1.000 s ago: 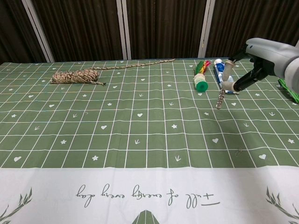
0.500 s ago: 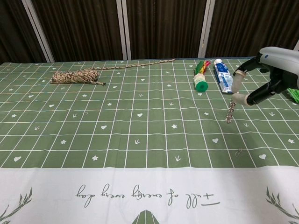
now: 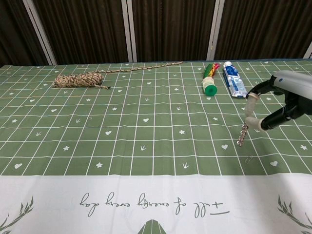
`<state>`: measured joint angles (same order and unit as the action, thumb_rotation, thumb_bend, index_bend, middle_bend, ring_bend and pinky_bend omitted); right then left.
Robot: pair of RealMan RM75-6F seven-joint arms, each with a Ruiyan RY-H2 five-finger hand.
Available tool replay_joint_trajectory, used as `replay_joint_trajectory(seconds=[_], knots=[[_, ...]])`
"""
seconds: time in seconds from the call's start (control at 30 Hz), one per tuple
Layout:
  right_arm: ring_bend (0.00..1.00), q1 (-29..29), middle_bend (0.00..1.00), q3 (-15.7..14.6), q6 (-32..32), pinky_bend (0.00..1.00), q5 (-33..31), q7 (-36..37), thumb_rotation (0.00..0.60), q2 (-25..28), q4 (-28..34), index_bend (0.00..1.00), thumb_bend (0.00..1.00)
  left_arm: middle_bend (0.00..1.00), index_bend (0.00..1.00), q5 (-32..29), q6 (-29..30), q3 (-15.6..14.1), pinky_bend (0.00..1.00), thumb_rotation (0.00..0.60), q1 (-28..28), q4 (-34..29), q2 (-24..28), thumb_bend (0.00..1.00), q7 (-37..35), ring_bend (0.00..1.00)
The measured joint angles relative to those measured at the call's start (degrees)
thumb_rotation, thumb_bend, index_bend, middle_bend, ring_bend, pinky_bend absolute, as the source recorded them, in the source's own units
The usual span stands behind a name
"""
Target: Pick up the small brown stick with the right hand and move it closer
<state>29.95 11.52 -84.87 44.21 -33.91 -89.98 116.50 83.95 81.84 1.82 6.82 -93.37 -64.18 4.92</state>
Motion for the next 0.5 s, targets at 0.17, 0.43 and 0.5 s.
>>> replay_joint_trajectory(seconds=[0.17, 0.43, 0.5], knots=[[0.0, -0.4, 0.16, -0.7, 0.5, 0.0, -0.1, -0.2, 0.6, -0.8, -0.7, 0.64, 0.33, 0.0, 0.0, 0.0, 0.0, 0.0, 0.0, 0.6, 0.0, 0.0, 0.0, 0.15, 0.0, 0.0], [0.0, -1.0, 0.16, -0.7, 1.0, 0.0, -0.6, 0.0, 0.6, -1.5, -2.0, 0.64, 0.33, 0.0, 0.0, 0.0, 0.0, 0.0, 0.0, 0.6, 0.0, 0.0, 0.1, 0.16, -0.2, 0.0], [0.0, -1.1, 0.16, -0.6, 1.2, 0.0, -0.8, 0.0, 0.6, -1.6, -2.3, 0.64, 0.33, 0.0, 0.0, 0.0, 0.0, 0.0, 0.0, 0.6, 0.0, -0.1, 0.1, 0.15, -0.2, 0.0]])
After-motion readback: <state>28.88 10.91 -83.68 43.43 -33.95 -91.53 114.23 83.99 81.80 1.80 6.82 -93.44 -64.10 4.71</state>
